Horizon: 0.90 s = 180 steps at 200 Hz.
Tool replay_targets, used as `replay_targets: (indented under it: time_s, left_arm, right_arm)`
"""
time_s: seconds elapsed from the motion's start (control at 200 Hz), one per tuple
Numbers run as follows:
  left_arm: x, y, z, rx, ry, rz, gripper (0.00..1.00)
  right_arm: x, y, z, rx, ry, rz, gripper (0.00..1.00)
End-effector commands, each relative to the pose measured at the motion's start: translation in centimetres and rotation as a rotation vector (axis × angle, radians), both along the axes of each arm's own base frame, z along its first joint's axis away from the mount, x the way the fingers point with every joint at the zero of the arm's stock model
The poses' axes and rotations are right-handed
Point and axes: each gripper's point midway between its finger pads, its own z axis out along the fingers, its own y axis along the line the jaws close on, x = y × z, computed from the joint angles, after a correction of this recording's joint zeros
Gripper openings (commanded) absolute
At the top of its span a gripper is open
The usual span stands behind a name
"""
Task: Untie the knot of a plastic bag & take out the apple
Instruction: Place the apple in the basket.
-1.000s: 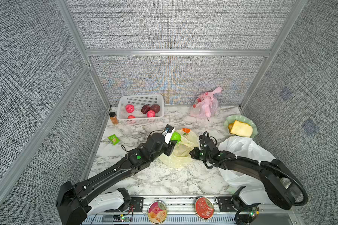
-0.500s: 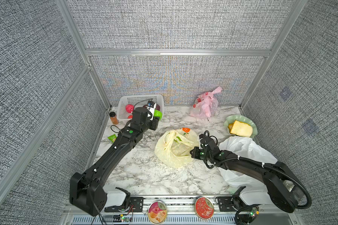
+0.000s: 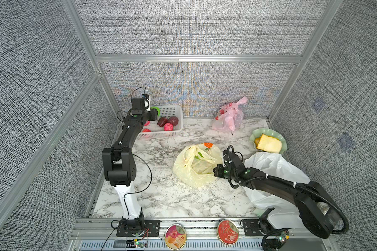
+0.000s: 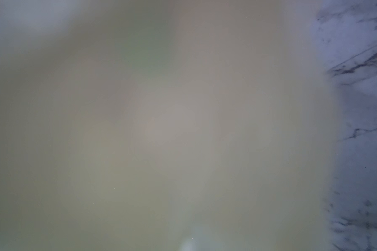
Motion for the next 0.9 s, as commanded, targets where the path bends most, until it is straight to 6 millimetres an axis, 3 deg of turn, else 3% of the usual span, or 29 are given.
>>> replay_targets:
  time_s: [0.0,0.285,0.56,0.71,0.805,0.825,0.895]
  left_arm:
    - [0.4,0.8,-1.0,0.004,0.040,0.018,0.57]
    - [1.3,1.5,-1.6,0.008,0.032,0.035,0.65]
    - [1.2,1.4,0.0,0.023,0.017,0.015,0.69]
    - [-0.1,0.3,1.8,0.002,-0.001,-0.049,0.69]
    - [-1.7,-1.4,2.0,-0.061,0.011,-0.137,0.69]
    - [-2.5,-1.7,3.2,-0.077,-0.003,-0.148,0.69]
    - [-4.2,-2.7,3.6,-0.134,0.011,-0.180,0.66]
  right_arm:
    - [0.0,-0.3,0.0,-0.005,-0.005,-0.014,0.00]
    - [0.0,-0.7,0.6,-0.030,-0.018,-0.018,0.00]
    - [-0.2,-1.2,0.8,-0.048,-0.026,-0.021,0.00]
    - [-0.2,-1.4,1.1,-0.050,-0.040,-0.023,0.00]
    - [-0.2,-1.6,1.0,-0.060,-0.044,-0.024,0.00]
    - [-0.3,-1.6,1.0,-0.060,-0.046,-0.022,0.00]
    - [-0.2,-1.6,1.1,-0.067,-0.052,-0.013,0.00]
